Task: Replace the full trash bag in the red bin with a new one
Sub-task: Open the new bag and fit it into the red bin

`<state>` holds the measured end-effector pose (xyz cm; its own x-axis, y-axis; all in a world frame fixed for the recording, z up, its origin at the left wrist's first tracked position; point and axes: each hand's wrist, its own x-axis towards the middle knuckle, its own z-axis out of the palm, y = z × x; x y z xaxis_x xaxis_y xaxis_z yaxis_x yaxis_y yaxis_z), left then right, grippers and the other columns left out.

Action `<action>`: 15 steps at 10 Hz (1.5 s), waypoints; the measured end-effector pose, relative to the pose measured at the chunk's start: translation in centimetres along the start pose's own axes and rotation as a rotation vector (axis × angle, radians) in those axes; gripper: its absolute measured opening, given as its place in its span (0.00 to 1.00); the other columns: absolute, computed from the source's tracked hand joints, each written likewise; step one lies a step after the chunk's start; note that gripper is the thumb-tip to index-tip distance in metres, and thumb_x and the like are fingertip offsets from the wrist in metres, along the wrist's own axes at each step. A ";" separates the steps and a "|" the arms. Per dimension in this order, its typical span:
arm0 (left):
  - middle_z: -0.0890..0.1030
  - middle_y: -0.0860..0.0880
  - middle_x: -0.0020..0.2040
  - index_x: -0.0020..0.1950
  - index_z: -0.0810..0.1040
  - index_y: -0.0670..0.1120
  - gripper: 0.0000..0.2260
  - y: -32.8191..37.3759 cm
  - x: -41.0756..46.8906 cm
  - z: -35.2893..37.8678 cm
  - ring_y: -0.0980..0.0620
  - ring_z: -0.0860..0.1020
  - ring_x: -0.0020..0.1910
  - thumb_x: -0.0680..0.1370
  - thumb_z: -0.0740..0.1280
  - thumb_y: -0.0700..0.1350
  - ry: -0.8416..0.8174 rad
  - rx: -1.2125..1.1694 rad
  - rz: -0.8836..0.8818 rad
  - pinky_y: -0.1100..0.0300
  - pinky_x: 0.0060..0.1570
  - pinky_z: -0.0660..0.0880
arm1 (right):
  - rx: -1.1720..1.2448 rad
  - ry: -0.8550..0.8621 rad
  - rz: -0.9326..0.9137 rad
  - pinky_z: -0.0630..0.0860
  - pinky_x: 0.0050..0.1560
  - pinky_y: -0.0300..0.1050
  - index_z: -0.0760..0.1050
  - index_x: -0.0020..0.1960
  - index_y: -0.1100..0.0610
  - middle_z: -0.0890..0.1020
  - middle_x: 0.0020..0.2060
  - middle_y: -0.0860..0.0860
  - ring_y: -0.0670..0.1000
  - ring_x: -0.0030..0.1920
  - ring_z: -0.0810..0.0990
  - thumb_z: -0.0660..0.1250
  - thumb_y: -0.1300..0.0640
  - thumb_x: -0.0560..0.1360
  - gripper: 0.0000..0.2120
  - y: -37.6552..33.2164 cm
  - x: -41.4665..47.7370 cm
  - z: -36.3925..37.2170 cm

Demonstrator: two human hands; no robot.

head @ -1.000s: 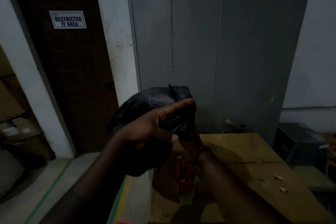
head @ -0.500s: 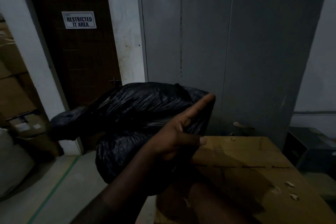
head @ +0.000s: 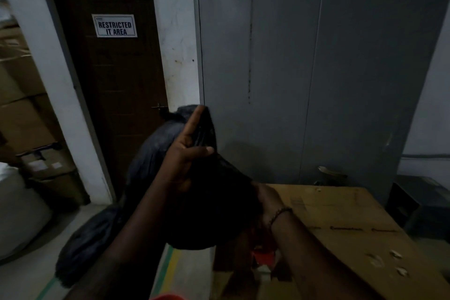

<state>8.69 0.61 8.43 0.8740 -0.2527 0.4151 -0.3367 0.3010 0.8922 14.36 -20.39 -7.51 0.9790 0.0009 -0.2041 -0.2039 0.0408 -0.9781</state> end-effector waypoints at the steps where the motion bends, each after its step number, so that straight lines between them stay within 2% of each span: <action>1: 0.68 0.58 0.75 0.76 0.67 0.58 0.39 -0.3 -0.2 -3.9 0.51 0.71 0.72 0.76 0.57 0.22 0.083 -0.005 -0.052 0.54 0.61 0.78 | 0.233 0.205 -0.003 0.79 0.32 0.48 0.74 0.69 0.59 0.81 0.52 0.61 0.61 0.41 0.80 0.58 0.71 0.77 0.23 -2.0 0.2 -4.7; 2: 0.68 0.58 0.74 0.74 0.69 0.60 0.34 -0.7 -0.5 -5.5 0.52 0.75 0.67 0.78 0.58 0.26 0.152 0.013 -0.099 0.55 0.56 0.81 | 0.212 0.370 0.047 0.68 0.29 0.44 0.65 0.77 0.54 0.78 0.55 0.60 0.56 0.37 0.74 0.58 0.73 0.76 0.31 -2.3 0.2 -7.6; 3: 0.69 0.57 0.72 0.73 0.71 0.61 0.31 -2.1 -0.7 -7.1 0.51 0.74 0.67 0.80 0.59 0.29 0.260 0.085 -0.108 0.56 0.54 0.81 | 0.005 0.479 0.134 0.70 0.29 0.39 0.70 0.74 0.58 0.78 0.50 0.56 0.51 0.36 0.71 0.59 0.70 0.78 0.25 -2.5 1.1 -9.8; 4: 0.70 0.55 0.70 0.71 0.72 0.62 0.32 -3.0 -0.9 -8.0 0.46 0.74 0.67 0.79 0.59 0.29 0.325 0.057 -0.142 0.53 0.53 0.81 | -0.066 0.542 0.122 0.73 0.36 0.32 0.75 0.68 0.66 0.74 0.46 0.54 0.49 0.35 0.69 0.59 0.64 0.81 0.17 -1.8 2.1 -11.1; 5: 0.70 0.53 0.69 0.72 0.72 0.61 0.32 -3.6 -1.0 -8.7 0.43 0.75 0.64 0.78 0.58 0.28 0.394 -0.022 -0.167 0.55 0.46 0.82 | 0.043 0.549 0.187 0.74 0.39 0.31 0.77 0.62 0.68 0.72 0.48 0.55 0.49 0.34 0.69 0.61 0.62 0.81 0.14 -1.6 1.9 -11.3; 6: 0.72 0.52 0.69 0.73 0.72 0.57 0.30 -4.3 -1.2 -10.8 0.44 0.78 0.62 0.78 0.59 0.29 0.493 0.017 -0.187 0.57 0.40 0.80 | 0.026 0.488 0.231 0.71 0.36 0.32 0.73 0.30 0.56 0.73 0.36 0.51 0.44 0.34 0.72 0.73 0.59 0.72 0.15 -0.8 0.6 -11.8; 7: 0.78 0.47 0.66 0.71 0.75 0.54 0.26 -5.0 -1.4 -12.9 0.43 0.81 0.57 0.77 0.64 0.31 0.596 0.073 -0.265 0.55 0.43 0.79 | 0.085 0.416 0.215 0.71 0.42 0.23 0.69 0.27 0.55 0.75 0.34 0.55 0.37 0.38 0.70 0.80 0.57 0.65 0.20 0.1 1.6 -12.5; 8: 0.83 0.43 0.52 0.67 0.79 0.46 0.19 -6.4 -2.3 -15.8 0.45 0.82 0.43 0.77 0.69 0.35 0.724 0.186 -0.434 0.60 0.35 0.76 | 0.449 0.149 0.035 0.77 0.65 0.55 0.82 0.51 0.60 0.82 0.54 0.69 0.56 0.53 0.81 0.72 0.53 0.71 0.13 -1.0 0.4 -9.9; 9: 0.83 0.43 0.48 0.66 0.79 0.41 0.17 -6.9 -3.0 -17.3 0.50 0.78 0.37 0.78 0.68 0.34 0.734 0.306 -0.456 0.67 0.26 0.74 | 0.635 0.031 0.019 0.72 0.67 0.65 0.80 0.64 0.62 0.82 0.60 0.64 0.66 0.61 0.80 0.63 0.56 0.79 0.17 -2.2 -0.6 -7.0; 10: 0.82 0.39 0.53 0.63 0.80 0.40 0.13 -7.1 -4.1 -19.8 0.51 0.73 0.32 0.79 0.69 0.40 0.796 0.430 -0.506 0.65 0.22 0.71 | 0.093 -0.010 -0.090 0.76 0.64 0.59 0.78 0.66 0.59 0.83 0.60 0.58 0.60 0.60 0.82 0.70 0.56 0.78 0.17 -3.2 -0.8 -2.9; 11: 0.80 0.39 0.44 0.62 0.81 0.37 0.14 -7.3 -5.1 -22.2 0.48 0.71 0.29 0.79 0.69 0.43 0.882 0.404 -0.497 0.62 0.24 0.67 | -0.352 0.120 -0.110 0.78 0.59 0.54 0.80 0.63 0.58 0.84 0.57 0.56 0.55 0.55 0.82 0.74 0.59 0.75 0.17 -3.3 -0.3 -0.4; 12: 0.77 0.42 0.44 0.59 0.80 0.37 0.19 -7.2 -6.9 -25.9 0.49 0.71 0.30 0.80 0.65 0.52 0.967 0.438 -0.529 0.61 0.27 0.69 | -0.367 0.443 -0.013 0.81 0.47 0.51 0.82 0.54 0.62 0.84 0.47 0.59 0.58 0.47 0.81 0.67 0.57 0.78 0.10 -3.1 0.1 3.0; 13: 0.80 0.40 0.47 0.61 0.80 0.40 0.21 -7.0 -8.4 -27.9 0.45 0.75 0.33 0.80 0.65 0.56 1.085 0.422 -0.511 0.59 0.31 0.72 | 0.053 0.448 0.049 0.81 0.35 0.48 0.80 0.49 0.62 0.82 0.42 0.58 0.60 0.42 0.81 0.62 0.60 0.79 0.09 -2.6 -0.2 5.1; 14: 0.82 0.39 0.52 0.62 0.81 0.43 0.21 -7.1 -10.6 -30.8 0.37 0.82 0.44 0.77 0.67 0.57 1.187 0.423 -0.488 0.47 0.45 0.79 | 0.381 0.349 0.126 0.82 0.44 0.55 0.80 0.54 0.60 0.84 0.48 0.60 0.62 0.47 0.83 0.59 0.58 0.81 0.12 -0.9 -0.3 7.9; 15: 0.81 0.40 0.45 0.54 0.82 0.44 0.19 -7.1 -12.0 -32.7 0.38 0.81 0.39 0.76 0.68 0.59 1.178 0.437 -0.517 0.49 0.41 0.77 | 0.345 0.282 0.144 0.81 0.55 0.63 0.82 0.57 0.60 0.86 0.52 0.60 0.64 0.52 0.83 0.59 0.56 0.81 0.14 0.2 -0.3 9.8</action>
<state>12.08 31.51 -8.71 0.6376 0.7485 -0.1824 0.2283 0.0426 0.9727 14.15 -10.58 -7.23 0.8909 -0.2391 -0.3861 -0.2760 0.3900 -0.8784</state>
